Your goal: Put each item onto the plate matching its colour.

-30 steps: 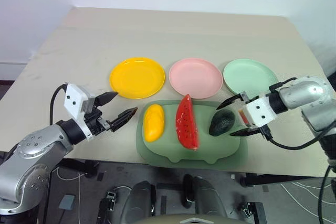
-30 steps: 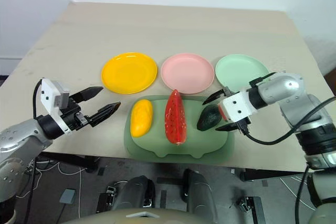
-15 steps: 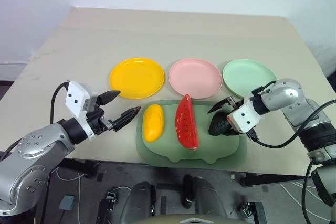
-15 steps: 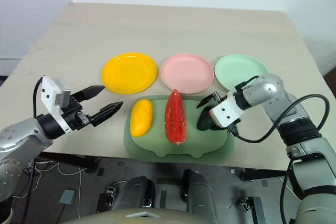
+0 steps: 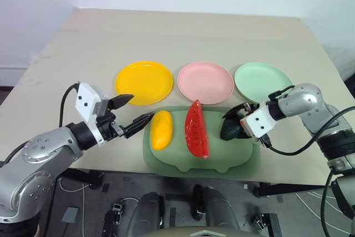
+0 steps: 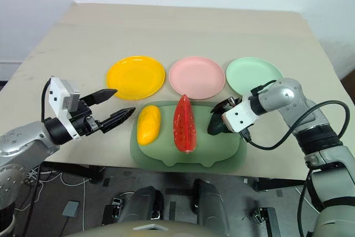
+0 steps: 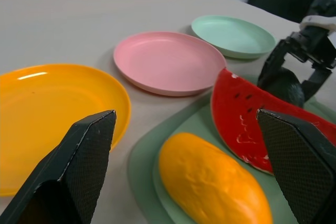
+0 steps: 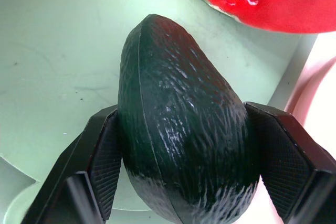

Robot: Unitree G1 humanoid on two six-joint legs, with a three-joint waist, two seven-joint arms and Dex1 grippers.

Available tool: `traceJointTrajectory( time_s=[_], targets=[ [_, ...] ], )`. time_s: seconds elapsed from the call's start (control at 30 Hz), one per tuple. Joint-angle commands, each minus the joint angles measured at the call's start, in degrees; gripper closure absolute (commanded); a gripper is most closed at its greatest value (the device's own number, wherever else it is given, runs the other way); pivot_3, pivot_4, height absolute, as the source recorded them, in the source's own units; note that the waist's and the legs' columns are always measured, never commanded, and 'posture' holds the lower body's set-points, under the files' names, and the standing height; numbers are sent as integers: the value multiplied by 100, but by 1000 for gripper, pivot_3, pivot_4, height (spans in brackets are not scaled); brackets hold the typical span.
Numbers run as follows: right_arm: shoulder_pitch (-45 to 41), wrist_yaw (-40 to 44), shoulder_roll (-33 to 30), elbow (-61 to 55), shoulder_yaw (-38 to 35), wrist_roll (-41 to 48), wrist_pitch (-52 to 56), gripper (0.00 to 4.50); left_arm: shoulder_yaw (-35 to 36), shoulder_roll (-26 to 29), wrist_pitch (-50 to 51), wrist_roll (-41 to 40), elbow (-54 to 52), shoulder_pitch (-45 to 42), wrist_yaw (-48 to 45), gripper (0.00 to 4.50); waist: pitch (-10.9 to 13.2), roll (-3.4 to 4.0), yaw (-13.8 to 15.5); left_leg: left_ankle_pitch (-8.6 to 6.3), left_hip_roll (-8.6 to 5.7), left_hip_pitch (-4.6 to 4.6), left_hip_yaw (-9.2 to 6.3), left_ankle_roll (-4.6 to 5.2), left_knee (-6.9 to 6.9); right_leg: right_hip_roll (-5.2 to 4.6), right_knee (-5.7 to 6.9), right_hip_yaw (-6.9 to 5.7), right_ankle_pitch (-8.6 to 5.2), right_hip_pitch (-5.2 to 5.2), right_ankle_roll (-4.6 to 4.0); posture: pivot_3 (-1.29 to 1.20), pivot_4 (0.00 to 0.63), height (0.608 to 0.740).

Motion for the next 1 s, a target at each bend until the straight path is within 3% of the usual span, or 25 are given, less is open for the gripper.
traceJointTrajectory(
  time_s=[0.03,0.23,0.57,0.7,0.87,1.0],
  targets=[
    [-443,-270,-222,100,-572,204,552,1244,86,86,-44,-93,-69,-97,-25,0,1,1,-6,0,0,0,0,0,0,0,0,0,0,0,0,0,150,740],
    [-1519,-1588,-273,2111,-234,-1242,609,1244,-78,22,-123,11,34,-198,-69,0,0,0,-85,-2,-2,0,-1,4,-2,2,0,-1,-1,-1,-2,0,150,740],
    [-2657,-3292,482,4849,200,-2214,622,1244,-341,-41,-255,241,208,-461,-158,0,2,3,-224,20,-1,-6,4,-34,-7,2,1,9,8,-9,14,0,150,740],
    [-2769,-3104,472,5060,186,-2206,470,39,-279,-49,-275,244,142,-366,-144,0,2,3,-235,20,-1,-5,4,-34,-7,2,-2,9,9,-7,15,0,150,740],
    [-2841,-2914,290,4868,12,-2047,282,12,-232,-62,-281,241,108,-276,-124,0,2,4,-236,19,0,-4,3,-33,-7,2,0,9,9,-7,17,0,150,740],
    [-2840,-2025,279,4057,-735,-1008,995,12,-173,-39,-343,340,228,-193,-155,0,5,9,-234,20,0,-5,3,-33,-7,1,0,10,10,-8,17,0,150,740]
  ],
)
